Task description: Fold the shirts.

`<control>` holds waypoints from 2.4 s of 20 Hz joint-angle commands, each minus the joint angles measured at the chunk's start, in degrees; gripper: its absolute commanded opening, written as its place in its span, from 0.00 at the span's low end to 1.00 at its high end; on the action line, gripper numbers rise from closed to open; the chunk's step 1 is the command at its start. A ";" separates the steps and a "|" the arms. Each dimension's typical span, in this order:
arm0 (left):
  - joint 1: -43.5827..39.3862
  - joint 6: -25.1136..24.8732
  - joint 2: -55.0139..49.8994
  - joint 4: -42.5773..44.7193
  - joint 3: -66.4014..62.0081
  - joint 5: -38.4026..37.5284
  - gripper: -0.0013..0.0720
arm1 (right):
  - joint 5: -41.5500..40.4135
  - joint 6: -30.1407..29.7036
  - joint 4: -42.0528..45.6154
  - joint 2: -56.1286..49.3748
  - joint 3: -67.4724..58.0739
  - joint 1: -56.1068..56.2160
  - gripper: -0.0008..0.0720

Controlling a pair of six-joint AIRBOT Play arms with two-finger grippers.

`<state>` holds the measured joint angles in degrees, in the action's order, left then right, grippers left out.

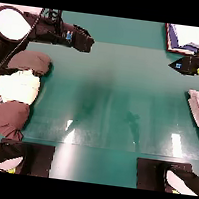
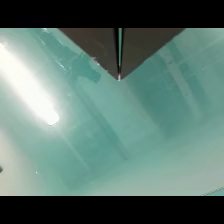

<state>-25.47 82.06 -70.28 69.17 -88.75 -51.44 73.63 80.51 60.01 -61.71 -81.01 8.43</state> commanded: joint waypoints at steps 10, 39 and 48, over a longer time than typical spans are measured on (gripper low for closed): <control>15.15 9.53 -3.17 24.44 0.02 -1.70 0.80 | -0.26 0.00 0.02 -0.02 -0.04 0.07 0.03; 5.66 4.50 6.43 24.13 -17.11 -18.60 0.06 | -16.04 0.02 -0.37 8.63 -2.36 -0.59 0.03; -21.75 4.46 -14.88 21.68 -17.07 -18.80 0.53 | 2.03 0.00 -0.35 0.09 -24.90 -8.50 0.03</control>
<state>-40.47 86.70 -78.30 92.73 -105.75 -71.99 69.12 80.49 59.70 -59.31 -99.96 1.98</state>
